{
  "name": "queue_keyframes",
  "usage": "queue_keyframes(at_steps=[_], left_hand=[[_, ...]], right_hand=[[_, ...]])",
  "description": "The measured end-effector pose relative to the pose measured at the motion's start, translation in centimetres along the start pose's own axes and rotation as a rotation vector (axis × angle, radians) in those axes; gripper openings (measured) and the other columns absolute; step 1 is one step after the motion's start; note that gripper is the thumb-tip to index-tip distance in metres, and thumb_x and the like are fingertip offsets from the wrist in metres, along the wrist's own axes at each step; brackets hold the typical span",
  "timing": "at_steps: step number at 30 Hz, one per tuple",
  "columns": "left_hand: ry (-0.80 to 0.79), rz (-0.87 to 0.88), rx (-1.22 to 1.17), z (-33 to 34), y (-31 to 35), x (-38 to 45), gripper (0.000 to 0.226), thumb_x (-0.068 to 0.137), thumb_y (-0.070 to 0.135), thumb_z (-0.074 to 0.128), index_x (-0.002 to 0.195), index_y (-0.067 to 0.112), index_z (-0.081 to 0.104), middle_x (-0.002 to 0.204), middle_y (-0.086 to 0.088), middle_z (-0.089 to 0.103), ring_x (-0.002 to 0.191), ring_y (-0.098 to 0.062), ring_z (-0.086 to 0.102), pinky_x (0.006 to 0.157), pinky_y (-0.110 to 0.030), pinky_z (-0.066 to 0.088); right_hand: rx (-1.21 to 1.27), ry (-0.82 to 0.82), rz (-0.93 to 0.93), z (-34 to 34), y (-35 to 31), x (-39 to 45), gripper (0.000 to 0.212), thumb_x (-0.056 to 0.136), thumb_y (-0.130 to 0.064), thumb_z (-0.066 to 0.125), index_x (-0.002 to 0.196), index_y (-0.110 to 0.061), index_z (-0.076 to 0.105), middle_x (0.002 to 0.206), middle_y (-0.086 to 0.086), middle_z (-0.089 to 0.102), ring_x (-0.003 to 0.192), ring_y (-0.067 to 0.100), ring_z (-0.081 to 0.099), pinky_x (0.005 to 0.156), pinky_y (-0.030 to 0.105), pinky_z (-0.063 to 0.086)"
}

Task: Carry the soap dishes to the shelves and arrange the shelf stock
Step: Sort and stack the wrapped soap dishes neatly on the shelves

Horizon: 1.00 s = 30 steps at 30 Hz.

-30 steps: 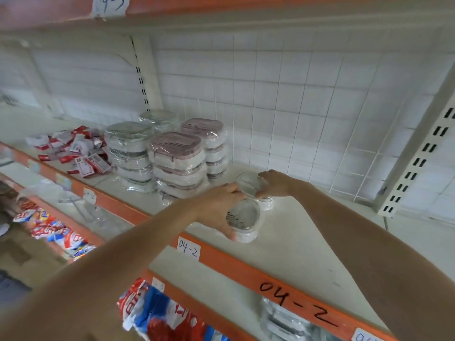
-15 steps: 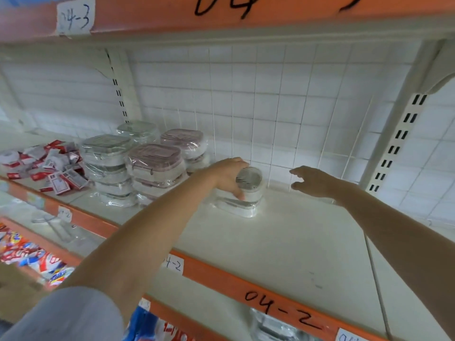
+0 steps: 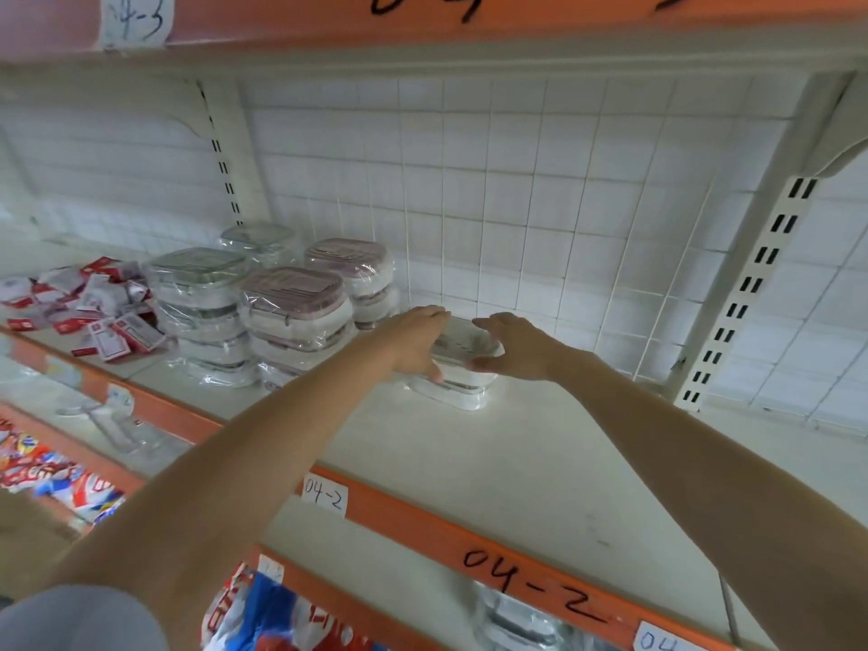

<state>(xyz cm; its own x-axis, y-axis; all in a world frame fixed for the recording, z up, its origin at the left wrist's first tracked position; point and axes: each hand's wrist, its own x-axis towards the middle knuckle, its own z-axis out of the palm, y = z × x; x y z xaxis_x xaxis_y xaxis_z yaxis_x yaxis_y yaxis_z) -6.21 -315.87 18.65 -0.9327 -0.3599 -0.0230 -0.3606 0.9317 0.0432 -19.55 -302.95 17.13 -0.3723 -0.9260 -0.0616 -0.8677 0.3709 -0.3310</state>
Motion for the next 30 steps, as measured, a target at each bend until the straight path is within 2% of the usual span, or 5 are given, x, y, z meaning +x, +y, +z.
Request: queue_keyframes(at_steps=[5, 11, 18, 26, 30], left_hand=[[0.058, 0.022, 0.042, 0.1, -1.2, -3.5, 0.052, 0.085, 0.028, 0.066, 0.131, 0.01, 0.049, 0.129, -0.005, 0.051, 0.124, -0.022, 0.046, 0.098, -0.034, 0.041], [-0.138, 0.101, 0.116, 0.8, -1.6, -6.8, 0.05, 0.091, 0.03, 0.061, 0.137, 0.012, 0.049, 0.137, -0.008, 0.049, 0.128, -0.025, 0.044, 0.105, -0.038, 0.037], [-0.137, 0.215, 0.186, 1.2, -2.5, -11.0, 0.049, 0.095, 0.029, 0.055, 0.141, 0.016, 0.043, 0.141, -0.004, 0.045, 0.132, -0.022, 0.041, 0.101, -0.033, 0.035], [-0.081, 0.347, 0.175, 5.4, -7.0, -20.8, 0.023, 0.09, 0.025, 0.053, 0.103, 0.008, 0.062, 0.111, -0.011, 0.061, 0.108, -0.031, 0.057, 0.084, -0.039, 0.049], [-0.157, 0.333, 0.135, 9.5, -10.1, -24.8, 0.033, 0.093, 0.024, 0.051, 0.119, 0.005, 0.058, 0.126, -0.009, 0.056, 0.117, -0.028, 0.053, 0.091, -0.04, 0.048]], right_hand=[[-0.132, 0.071, -0.004, 1.4, -1.3, 1.7, 0.062, 0.088, -0.05, 0.057, 0.141, -0.022, 0.038, 0.135, 0.013, 0.038, 0.127, 0.033, 0.036, 0.106, 0.039, 0.033], [-0.224, 0.05, 0.073, 0.8, -3.1, 0.3, 0.066, 0.092, -0.049, 0.051, 0.147, -0.02, 0.027, 0.148, 0.01, 0.027, 0.136, 0.032, 0.024, 0.11, 0.041, 0.029], [-0.349, 0.132, 0.042, 2.0, -8.2, -4.5, 0.052, 0.096, -0.034, 0.048, 0.142, -0.011, 0.036, 0.145, 0.004, 0.035, 0.133, 0.023, 0.029, 0.104, 0.036, 0.034], [-0.239, 0.081, 0.046, 10.5, -17.7, -11.0, 0.048, 0.094, -0.028, 0.054, 0.138, -0.012, 0.043, 0.135, 0.006, 0.044, 0.128, 0.024, 0.04, 0.101, 0.038, 0.039], [-0.229, 0.03, 0.026, 15.9, -21.7, -12.8, 0.045, 0.094, -0.028, 0.052, 0.135, -0.011, 0.046, 0.134, 0.007, 0.045, 0.126, 0.025, 0.042, 0.096, 0.039, 0.042]])
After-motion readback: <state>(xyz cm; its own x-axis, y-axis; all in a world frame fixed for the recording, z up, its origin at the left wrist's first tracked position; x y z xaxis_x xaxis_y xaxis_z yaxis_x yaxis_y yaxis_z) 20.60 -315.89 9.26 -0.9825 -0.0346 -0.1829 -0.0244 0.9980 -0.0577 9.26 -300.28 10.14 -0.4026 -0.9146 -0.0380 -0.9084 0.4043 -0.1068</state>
